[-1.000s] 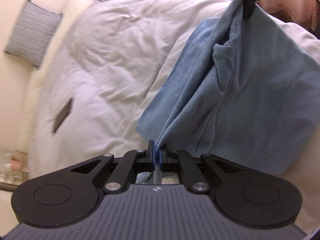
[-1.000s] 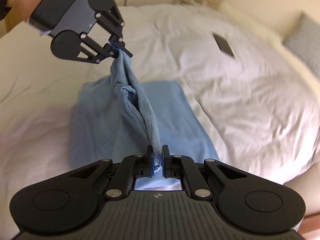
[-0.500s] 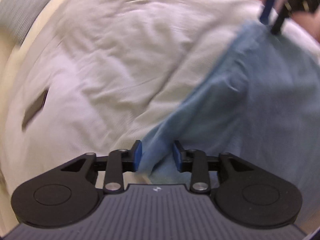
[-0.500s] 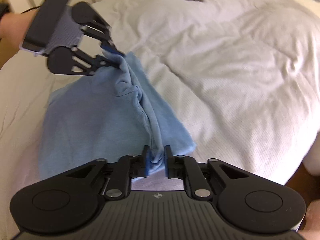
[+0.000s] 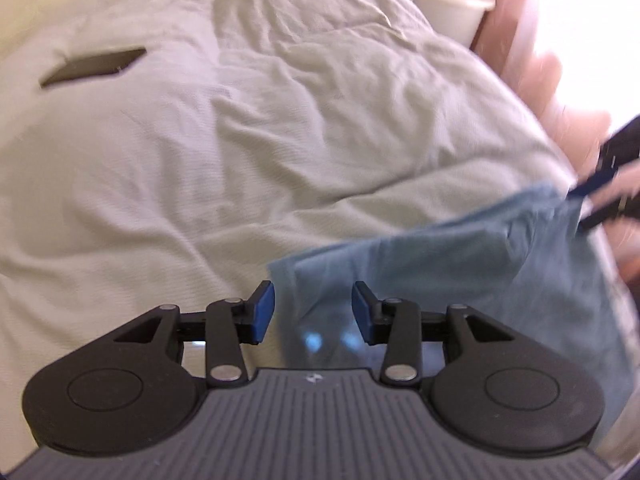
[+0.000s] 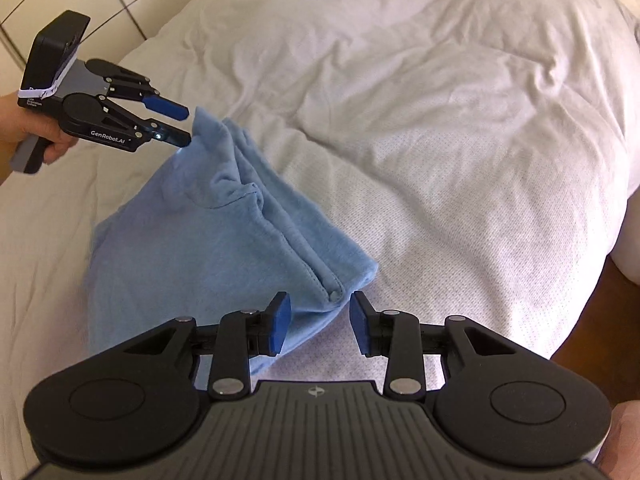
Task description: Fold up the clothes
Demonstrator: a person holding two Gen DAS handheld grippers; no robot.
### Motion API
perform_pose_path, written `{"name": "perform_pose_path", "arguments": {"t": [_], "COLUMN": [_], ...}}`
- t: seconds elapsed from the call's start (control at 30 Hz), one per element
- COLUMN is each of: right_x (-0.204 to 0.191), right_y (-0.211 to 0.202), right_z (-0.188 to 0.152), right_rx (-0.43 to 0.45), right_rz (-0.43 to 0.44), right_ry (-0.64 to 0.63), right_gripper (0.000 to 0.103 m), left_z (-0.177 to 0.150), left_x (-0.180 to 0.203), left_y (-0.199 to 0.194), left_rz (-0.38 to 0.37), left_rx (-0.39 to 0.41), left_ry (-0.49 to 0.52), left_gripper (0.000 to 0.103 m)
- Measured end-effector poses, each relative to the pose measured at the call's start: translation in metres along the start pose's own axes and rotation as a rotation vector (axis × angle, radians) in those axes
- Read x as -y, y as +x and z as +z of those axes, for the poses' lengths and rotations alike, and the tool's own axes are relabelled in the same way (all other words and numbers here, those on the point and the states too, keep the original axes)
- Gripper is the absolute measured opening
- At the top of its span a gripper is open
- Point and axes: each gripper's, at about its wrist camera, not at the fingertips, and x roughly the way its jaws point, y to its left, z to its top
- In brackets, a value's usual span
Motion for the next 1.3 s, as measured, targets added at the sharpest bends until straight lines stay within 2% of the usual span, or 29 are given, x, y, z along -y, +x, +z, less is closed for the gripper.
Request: {"name": "perform_pose_path", "arguments": {"t": [0.07,0.17,0.33,0.37,0.43,0.6,0.77,0.83,1.0,1.3], "right_x": [0.002,0.007,0.014,0.014,0.014,0.009,0.005,0.004,-0.006,0.005], "right_y": [0.005,0.008,0.010,0.010,0.010,0.004,0.004,0.003,-0.001,0.010], "right_z": [0.003,0.004,0.002,0.002,0.001,0.005,0.008,0.009,0.011,0.010], "right_rx": [-0.005,-0.015,-0.019,-0.018,-0.014,-0.003,0.000,0.011,0.047,0.010], "right_rz": [0.009,0.029,0.051,0.050,0.047,0.021,-0.001,-0.017,-0.049,-0.032], "right_ry": [0.019,0.058,0.109,0.113,0.120,0.106,0.063,0.043,-0.042,0.007], "right_gripper": [0.036,0.036,0.035,0.035,0.022,0.012,0.012,0.018,0.021,0.022], "left_z": [0.001,0.000,-0.004,-0.005,-0.005,-0.005,-0.005,-0.004,-0.005,-0.005], "left_x": [-0.003,-0.005,-0.004,-0.003,-0.001,0.000,0.002,0.003,0.002,0.002], "left_y": [0.009,0.017,0.013,0.012,0.008,0.003,0.005,0.007,0.010,0.013], "left_rz": [-0.034,-0.059,-0.048,-0.044,-0.035,-0.026,-0.017,-0.017,-0.018,-0.017], "left_rx": [-0.020,-0.039,-0.036,-0.036,-0.031,-0.018,-0.020,-0.021,-0.028,-0.034], "left_ry": [-0.026,-0.047,-0.057,-0.051,-0.036,-0.034,-0.031,-0.031,-0.031,-0.026], "left_gripper": [0.032,0.013,0.004,0.004,0.003,0.003,0.003,0.003,0.003,0.003]}}
